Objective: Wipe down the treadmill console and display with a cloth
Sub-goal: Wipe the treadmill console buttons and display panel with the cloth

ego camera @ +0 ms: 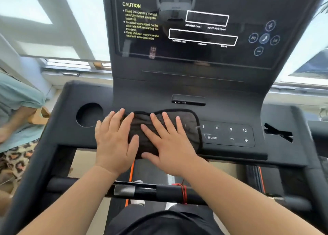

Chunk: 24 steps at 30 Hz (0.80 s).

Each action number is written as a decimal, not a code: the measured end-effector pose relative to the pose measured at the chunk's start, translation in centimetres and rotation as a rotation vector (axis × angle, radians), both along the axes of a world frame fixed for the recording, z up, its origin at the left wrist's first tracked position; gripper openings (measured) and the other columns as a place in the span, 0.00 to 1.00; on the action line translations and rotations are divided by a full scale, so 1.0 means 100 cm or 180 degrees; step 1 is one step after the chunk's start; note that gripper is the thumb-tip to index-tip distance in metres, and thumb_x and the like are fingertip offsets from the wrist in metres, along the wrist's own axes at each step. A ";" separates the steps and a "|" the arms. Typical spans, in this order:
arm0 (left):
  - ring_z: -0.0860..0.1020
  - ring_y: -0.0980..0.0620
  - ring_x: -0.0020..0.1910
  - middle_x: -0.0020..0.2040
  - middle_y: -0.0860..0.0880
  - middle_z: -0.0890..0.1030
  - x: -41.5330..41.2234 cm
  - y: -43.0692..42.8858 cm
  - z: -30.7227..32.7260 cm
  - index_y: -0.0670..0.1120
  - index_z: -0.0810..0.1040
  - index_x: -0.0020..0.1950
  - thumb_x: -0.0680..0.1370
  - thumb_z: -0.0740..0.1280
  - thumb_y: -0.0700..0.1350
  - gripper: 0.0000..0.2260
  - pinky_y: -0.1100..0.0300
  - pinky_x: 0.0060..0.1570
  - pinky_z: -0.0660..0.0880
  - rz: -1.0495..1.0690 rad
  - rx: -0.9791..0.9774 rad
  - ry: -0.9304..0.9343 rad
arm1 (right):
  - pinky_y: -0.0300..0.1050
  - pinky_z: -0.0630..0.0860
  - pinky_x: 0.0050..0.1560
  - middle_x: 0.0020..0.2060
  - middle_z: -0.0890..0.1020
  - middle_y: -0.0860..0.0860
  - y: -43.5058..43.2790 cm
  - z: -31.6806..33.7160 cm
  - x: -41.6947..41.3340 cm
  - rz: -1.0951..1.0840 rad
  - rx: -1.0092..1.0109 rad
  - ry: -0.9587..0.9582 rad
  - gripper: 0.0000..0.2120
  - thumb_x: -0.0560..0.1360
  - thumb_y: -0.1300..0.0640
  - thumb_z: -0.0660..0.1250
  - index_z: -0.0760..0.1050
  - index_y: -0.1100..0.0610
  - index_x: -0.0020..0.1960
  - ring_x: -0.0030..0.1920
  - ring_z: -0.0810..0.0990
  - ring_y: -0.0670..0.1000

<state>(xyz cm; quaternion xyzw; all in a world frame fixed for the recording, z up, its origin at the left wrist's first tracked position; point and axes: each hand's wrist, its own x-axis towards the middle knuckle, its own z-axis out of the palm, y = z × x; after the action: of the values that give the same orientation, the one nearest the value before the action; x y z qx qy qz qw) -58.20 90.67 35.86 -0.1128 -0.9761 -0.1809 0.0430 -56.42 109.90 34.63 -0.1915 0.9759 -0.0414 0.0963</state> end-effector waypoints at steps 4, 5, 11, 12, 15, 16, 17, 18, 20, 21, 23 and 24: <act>0.66 0.36 0.74 0.74 0.41 0.71 0.004 0.037 -0.002 0.45 0.73 0.73 0.76 0.56 0.55 0.28 0.32 0.71 0.59 -0.0329 -0.0056 -0.0081 | 0.69 0.42 0.80 0.84 0.45 0.55 0.051 0.006 0.023 -0.0569 0.0048 -0.0098 0.40 0.78 0.25 0.42 0.47 0.44 0.84 0.82 0.41 0.65; 0.66 0.36 0.74 0.75 0.41 0.71 0.005 0.046 -0.003 0.46 0.73 0.73 0.76 0.57 0.55 0.27 0.32 0.71 0.59 -0.0393 -0.0058 -0.0104 | 0.68 0.39 0.80 0.84 0.43 0.54 0.063 0.007 0.027 -0.0726 0.0054 -0.0128 0.41 0.77 0.24 0.38 0.44 0.43 0.84 0.82 0.38 0.64; 0.65 0.38 0.75 0.75 0.43 0.70 0.004 0.084 -0.006 0.47 0.73 0.74 0.76 0.55 0.56 0.28 0.35 0.73 0.58 -0.0524 -0.0067 -0.0240 | 0.72 0.39 0.77 0.84 0.39 0.54 0.163 0.006 0.036 -0.2059 0.0139 -0.0097 0.45 0.73 0.23 0.34 0.43 0.44 0.84 0.82 0.38 0.66; 0.65 0.38 0.75 0.75 0.43 0.70 0.005 0.087 -0.007 0.47 0.73 0.74 0.76 0.55 0.56 0.28 0.35 0.73 0.58 -0.0522 -0.0066 -0.0245 | 0.73 0.40 0.78 0.84 0.39 0.55 0.176 0.005 0.033 -0.2198 0.0240 -0.0132 0.45 0.73 0.23 0.34 0.42 0.44 0.84 0.81 0.38 0.67; 0.65 0.38 0.75 0.75 0.42 0.71 0.007 0.091 -0.008 0.46 0.73 0.74 0.77 0.55 0.56 0.28 0.34 0.72 0.61 -0.0503 -0.0086 -0.0262 | 0.73 0.39 0.77 0.83 0.37 0.57 0.185 0.006 0.018 -0.2364 0.0206 -0.0083 0.46 0.73 0.21 0.36 0.39 0.44 0.84 0.81 0.37 0.66; 0.66 0.37 0.74 0.75 0.42 0.71 0.008 0.091 -0.009 0.46 0.73 0.73 0.77 0.55 0.56 0.28 0.34 0.72 0.62 -0.0500 -0.0105 -0.0255 | 0.73 0.39 0.77 0.83 0.38 0.58 0.180 0.007 0.013 -0.2292 0.0171 -0.0025 0.46 0.73 0.20 0.37 0.39 0.44 0.83 0.81 0.37 0.66; 0.66 0.38 0.74 0.74 0.42 0.71 0.009 0.091 -0.009 0.46 0.73 0.73 0.77 0.55 0.55 0.28 0.34 0.71 0.63 -0.0495 -0.0129 -0.0255 | 0.72 0.39 0.77 0.83 0.38 0.58 0.174 0.006 0.009 -0.2114 0.0173 0.0016 0.46 0.73 0.20 0.39 0.39 0.43 0.83 0.81 0.37 0.67; 0.67 0.38 0.73 0.74 0.42 0.71 0.009 0.090 -0.009 0.45 0.73 0.73 0.77 0.55 0.55 0.27 0.35 0.71 0.64 -0.0484 -0.0154 -0.0258 | 0.72 0.39 0.77 0.83 0.39 0.57 0.167 0.006 0.007 -0.1845 0.0188 0.0046 0.45 0.73 0.21 0.41 0.41 0.42 0.83 0.82 0.38 0.66; 0.67 0.38 0.73 0.74 0.42 0.72 0.009 0.087 -0.009 0.45 0.73 0.73 0.77 0.55 0.55 0.27 0.36 0.71 0.65 -0.0466 -0.0195 -0.0248 | 0.71 0.43 0.78 0.84 0.44 0.53 0.155 0.005 0.013 -0.1222 0.0150 0.0104 0.41 0.76 0.23 0.45 0.50 0.42 0.83 0.83 0.42 0.64; 0.68 0.38 0.72 0.74 0.42 0.72 0.008 0.086 -0.008 0.45 0.74 0.72 0.76 0.56 0.55 0.27 0.37 0.70 0.65 -0.0470 -0.0218 -0.0229 | 0.71 0.45 0.79 0.84 0.48 0.51 0.153 0.004 0.020 -0.0944 0.0122 0.0124 0.39 0.77 0.25 0.46 0.54 0.42 0.83 0.83 0.44 0.63; 0.70 0.39 0.71 0.73 0.42 0.73 0.006 0.085 -0.007 0.45 0.75 0.71 0.76 0.56 0.54 0.27 0.38 0.69 0.66 -0.0496 -0.0294 -0.0212 | 0.70 0.48 0.79 0.84 0.52 0.48 0.160 0.001 0.042 -0.0499 0.0072 0.0123 0.36 0.79 0.27 0.46 0.57 0.42 0.82 0.83 0.47 0.60; 0.70 0.39 0.71 0.73 0.43 0.74 0.005 0.085 -0.007 0.45 0.76 0.70 0.76 0.56 0.54 0.26 0.39 0.68 0.67 -0.0498 -0.0333 -0.0216 | 0.69 0.48 0.79 0.84 0.52 0.47 0.167 -0.001 0.055 -0.0370 0.0025 0.0101 0.36 0.80 0.27 0.46 0.56 0.42 0.83 0.84 0.46 0.59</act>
<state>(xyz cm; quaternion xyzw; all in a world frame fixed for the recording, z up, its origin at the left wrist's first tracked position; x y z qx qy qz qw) -57.67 99.15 35.19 -0.1846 -0.9733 -0.1363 -0.0104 -50.90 126.64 34.51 -0.1348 0.9869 -0.0400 0.0790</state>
